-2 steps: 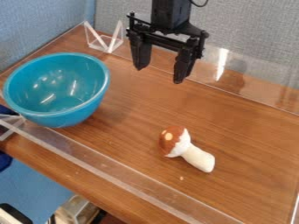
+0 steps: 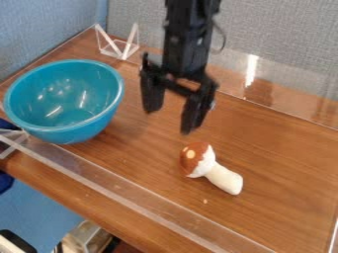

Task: Put the mushroom in the blue bowl

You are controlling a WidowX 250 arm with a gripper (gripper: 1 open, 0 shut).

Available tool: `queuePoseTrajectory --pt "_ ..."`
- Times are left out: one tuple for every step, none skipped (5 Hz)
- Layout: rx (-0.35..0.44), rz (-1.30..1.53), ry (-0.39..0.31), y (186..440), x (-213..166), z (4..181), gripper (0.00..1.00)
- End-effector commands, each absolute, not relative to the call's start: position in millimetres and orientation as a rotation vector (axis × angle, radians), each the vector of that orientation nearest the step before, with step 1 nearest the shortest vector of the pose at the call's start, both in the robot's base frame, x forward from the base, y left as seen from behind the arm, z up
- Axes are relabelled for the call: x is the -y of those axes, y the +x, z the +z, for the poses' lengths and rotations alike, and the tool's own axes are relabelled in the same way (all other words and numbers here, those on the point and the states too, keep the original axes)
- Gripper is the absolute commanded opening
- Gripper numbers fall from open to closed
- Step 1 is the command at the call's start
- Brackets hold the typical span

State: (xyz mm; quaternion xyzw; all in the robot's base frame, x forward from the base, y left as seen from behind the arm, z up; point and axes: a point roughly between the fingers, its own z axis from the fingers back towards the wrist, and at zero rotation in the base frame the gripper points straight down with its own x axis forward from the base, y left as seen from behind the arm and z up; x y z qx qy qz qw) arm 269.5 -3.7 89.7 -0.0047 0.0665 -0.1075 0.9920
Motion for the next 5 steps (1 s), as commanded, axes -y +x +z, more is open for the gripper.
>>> queuePoseTrajectory --pt "-0.087 -0.439 -0.001 267 20 82.1 1.0" --pt "-0.087 -0.636 -0.003 263 34 69.6 1.0" --pt "-0.083 -0.743 -0.008 260 32 67.5 1.0" --pt "-0.08 -0.77 -0.018 257 27 61.9 1.0" --pt "-0.069 -0.793 -0.015 262 24 49.5 1.0"
